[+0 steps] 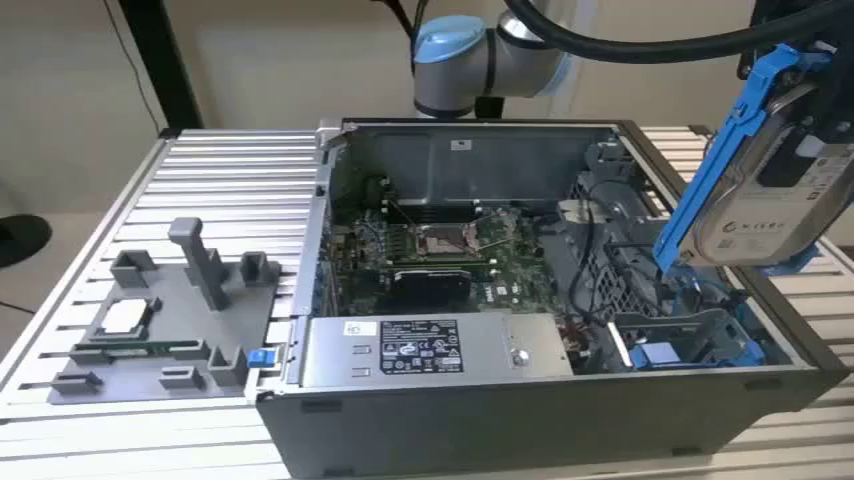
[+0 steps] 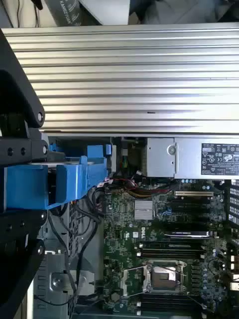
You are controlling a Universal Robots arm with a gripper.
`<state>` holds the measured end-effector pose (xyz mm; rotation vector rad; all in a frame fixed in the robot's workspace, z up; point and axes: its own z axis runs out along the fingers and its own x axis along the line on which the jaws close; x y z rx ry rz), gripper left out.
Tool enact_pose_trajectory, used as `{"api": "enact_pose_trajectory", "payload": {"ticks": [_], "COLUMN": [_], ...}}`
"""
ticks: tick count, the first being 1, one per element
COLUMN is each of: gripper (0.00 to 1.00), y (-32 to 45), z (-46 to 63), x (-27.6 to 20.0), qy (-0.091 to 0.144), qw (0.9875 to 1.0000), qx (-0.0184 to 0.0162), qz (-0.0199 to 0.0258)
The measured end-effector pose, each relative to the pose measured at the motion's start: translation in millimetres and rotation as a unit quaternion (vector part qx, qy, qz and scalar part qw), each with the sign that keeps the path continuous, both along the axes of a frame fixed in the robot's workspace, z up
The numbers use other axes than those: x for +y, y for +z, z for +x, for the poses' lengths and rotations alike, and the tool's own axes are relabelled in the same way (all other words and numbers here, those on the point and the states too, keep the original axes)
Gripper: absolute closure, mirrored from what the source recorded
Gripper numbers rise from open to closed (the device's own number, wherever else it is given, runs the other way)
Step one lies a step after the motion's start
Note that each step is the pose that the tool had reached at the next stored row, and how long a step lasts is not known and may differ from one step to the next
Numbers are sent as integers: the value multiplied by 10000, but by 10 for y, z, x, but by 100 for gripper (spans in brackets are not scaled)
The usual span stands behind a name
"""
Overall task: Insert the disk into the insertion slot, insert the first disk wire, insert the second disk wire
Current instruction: 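Insert the disk into the insertion slot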
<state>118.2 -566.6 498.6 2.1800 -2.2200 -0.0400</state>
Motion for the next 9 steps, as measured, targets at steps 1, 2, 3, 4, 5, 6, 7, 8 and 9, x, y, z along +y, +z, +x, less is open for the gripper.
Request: {"api": "enact_pose_trajectory", "payload": {"ticks": [1, 2, 3, 4, 5, 6, 7, 8, 9], "gripper": [100, 100, 100, 100, 100, 100, 100, 100, 100], "y": [0, 0, 0, 0, 0, 0, 0, 0, 0], "z": [0, 0, 0, 0, 0, 0, 0, 0, 0], "x": [0, 0, 0, 0, 0, 0, 0, 0, 0], "qy": [0, 0, 0, 0, 0, 0, 0, 0, 0], "qw": [10000, 10000, 10000, 10000, 10000, 10000, 10000, 10000, 10000], "qx": [0, 0, 0, 0, 0, 0, 0, 0, 0], "qz": [0, 0, -14, -15, -16, -17, -18, -22, -28]}}
